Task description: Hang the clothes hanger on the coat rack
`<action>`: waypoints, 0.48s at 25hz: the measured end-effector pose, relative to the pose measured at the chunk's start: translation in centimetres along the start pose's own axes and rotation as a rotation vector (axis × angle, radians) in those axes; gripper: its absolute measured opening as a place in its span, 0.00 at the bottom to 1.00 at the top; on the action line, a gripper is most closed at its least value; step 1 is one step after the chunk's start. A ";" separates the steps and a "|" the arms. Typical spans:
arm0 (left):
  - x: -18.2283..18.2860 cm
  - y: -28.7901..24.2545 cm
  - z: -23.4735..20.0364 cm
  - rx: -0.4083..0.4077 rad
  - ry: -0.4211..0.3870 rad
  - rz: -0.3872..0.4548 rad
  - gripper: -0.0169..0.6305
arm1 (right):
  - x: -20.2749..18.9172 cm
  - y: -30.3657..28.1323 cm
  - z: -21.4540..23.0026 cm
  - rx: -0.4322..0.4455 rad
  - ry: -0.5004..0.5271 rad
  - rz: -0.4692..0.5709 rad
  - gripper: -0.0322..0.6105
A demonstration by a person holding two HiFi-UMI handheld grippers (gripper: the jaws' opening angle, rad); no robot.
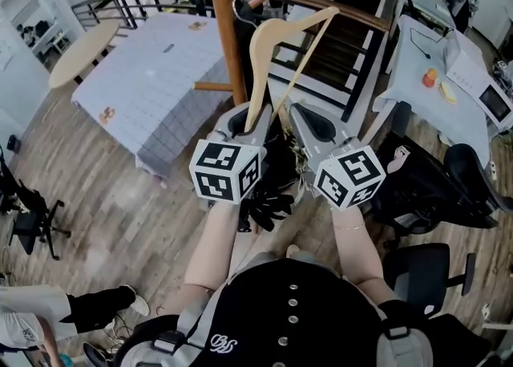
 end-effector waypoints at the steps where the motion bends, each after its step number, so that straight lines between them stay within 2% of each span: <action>1: 0.2 -0.1 -0.1 0.006 0.002 0.007 0.09 | 0.0 -0.1 0.2 0.008 -0.001 0.000 0.04; 8: 1.2 -1.6 0.1 0.051 0.005 0.000 0.09 | 0.4 -1.0 1.7 0.042 -0.002 0.003 0.04; 12: 1.3 -2.4 -0.1 0.078 0.036 -0.009 0.09 | 0.5 -1.3 2.5 0.059 0.000 0.001 0.04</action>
Point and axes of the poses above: the fingertips, and each gripper's own axes: y backward along the fingers, z to its right, x out of its top, the point moved 4 cm from there along y, backward along the fingers, and after that the axes turned 1 degree about -z, right-handed, at the moved point
